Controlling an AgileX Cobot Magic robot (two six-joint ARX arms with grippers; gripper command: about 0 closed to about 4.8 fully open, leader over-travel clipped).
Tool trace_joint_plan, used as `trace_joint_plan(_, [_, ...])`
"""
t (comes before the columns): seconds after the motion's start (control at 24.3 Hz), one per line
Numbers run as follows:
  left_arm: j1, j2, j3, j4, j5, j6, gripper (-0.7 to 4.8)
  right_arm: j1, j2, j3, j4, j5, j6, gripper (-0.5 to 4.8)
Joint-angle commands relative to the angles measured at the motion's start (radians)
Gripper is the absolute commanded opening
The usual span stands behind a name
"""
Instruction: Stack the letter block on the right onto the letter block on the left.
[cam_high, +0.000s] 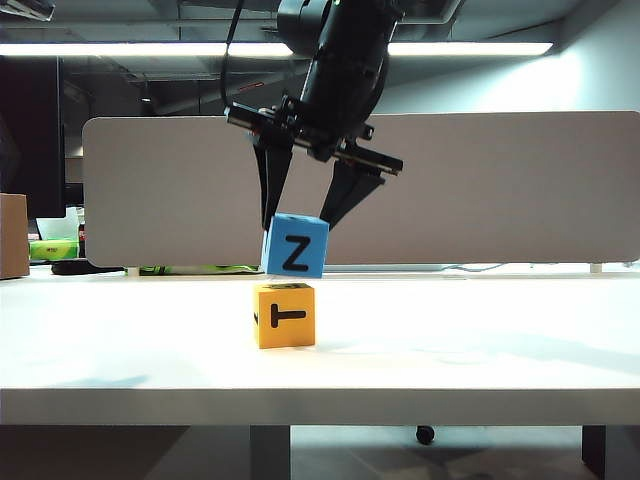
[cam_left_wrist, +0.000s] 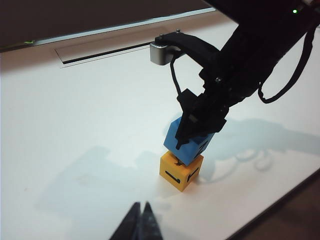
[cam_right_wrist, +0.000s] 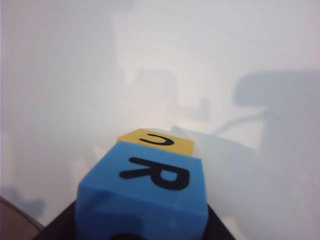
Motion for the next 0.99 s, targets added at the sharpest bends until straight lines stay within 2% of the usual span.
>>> trace_joint_plan(0.04, [0.0,-0.002,0.008,0.005,-0.001,0.003,-0.06,0.005,0.01,0.001,0.001,-0.009,-0.008,2.97])
trace_joint_plan(0.25, [0.0,-0.002,0.007,0.005,-0.001,0.003,-0.06,0.024,0.019,0.001,0.019,-0.019,-0.012,2.97])
trace_joint_plan(0.37, [0.0,-0.002,0.008,0.006,-0.001,0.003,-0.06,0.034,0.025,0.001,0.016,-0.019,-0.014,3.39])
trace_joint_plan(0.49, [0.0,-0.002,0.008,0.005,-0.001,0.003,-0.06,0.035,0.027,0.001,0.011,-0.01,-0.014,3.39])
trace_joint_plan(0.62, [0.0,-0.002,0.008,0.002,0.0,0.0,-0.06,0.034,0.026,0.003,0.011,0.007,-0.014,4.52])
trace_joint_plan(0.7, [0.0,-0.002,0.008,0.002,0.0,0.0,-0.06,0.034,0.024,0.003,0.011,0.006,-0.014,4.79])
trace_joint_plan(0.95, [0.0,-0.002,0.007,0.013,-0.004,-0.001,-0.06,0.052,0.008,0.022,-0.003,0.007,-0.027,4.79])
trace_joint_plan(0.99, [0.0,-0.002,0.007,0.027,-0.056,-0.014,-0.06,0.065,0.0,0.059,-0.021,0.021,-0.034,4.79])
